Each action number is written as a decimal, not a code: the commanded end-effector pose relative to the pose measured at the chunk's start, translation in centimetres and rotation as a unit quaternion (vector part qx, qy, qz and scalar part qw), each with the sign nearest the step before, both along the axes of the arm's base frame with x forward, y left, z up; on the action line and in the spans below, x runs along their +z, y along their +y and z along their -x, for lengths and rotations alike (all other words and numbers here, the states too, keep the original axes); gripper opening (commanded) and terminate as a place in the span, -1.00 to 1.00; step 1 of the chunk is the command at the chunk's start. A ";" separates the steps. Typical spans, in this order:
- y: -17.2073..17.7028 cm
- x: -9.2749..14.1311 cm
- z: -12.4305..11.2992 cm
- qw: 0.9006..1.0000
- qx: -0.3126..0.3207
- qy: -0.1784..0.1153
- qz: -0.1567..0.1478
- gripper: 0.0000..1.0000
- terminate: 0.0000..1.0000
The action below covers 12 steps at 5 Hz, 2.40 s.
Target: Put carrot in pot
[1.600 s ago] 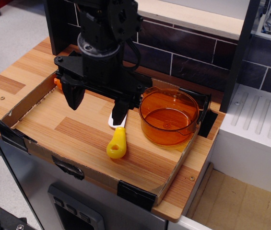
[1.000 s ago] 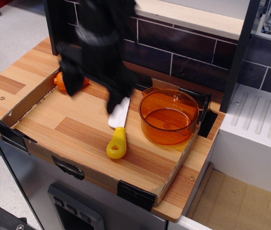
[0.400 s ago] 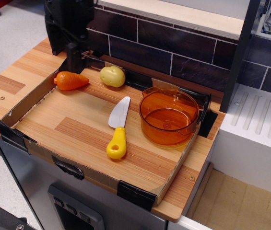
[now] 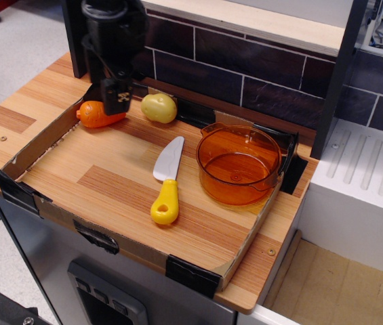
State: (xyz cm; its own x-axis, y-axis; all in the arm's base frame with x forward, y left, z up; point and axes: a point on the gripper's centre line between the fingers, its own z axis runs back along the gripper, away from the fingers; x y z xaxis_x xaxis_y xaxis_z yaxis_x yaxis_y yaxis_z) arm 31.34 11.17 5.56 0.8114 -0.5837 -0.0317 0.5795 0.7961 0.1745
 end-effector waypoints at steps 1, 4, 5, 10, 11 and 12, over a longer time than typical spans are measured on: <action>-0.7 -0.1 -2.5 1.000 -0.007 -0.024 -0.010 1.00 -1.00; 0.6 -1.4 -2.5 1.000 -0.007 -0.012 -0.020 1.00 -1.00; 0.9 -2.0 -2.4 1.000 -0.002 -0.008 -0.018 1.00 -1.00; 1.5 -3.4 -1.2 0.999 0.001 0.025 -0.034 1.00 -1.00; 1.4 -3.5 -1.0 0.999 0.007 0.020 -0.035 -1.00 -1.00; 1.4 -3.1 -0.7 1.000 0.013 0.016 -0.023 -1.00 -1.00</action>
State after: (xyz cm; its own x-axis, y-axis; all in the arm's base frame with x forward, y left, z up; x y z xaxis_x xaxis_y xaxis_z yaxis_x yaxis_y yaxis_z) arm 30.86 12.83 1.14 0.8223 -0.5583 -0.1098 0.5690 0.8079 0.1534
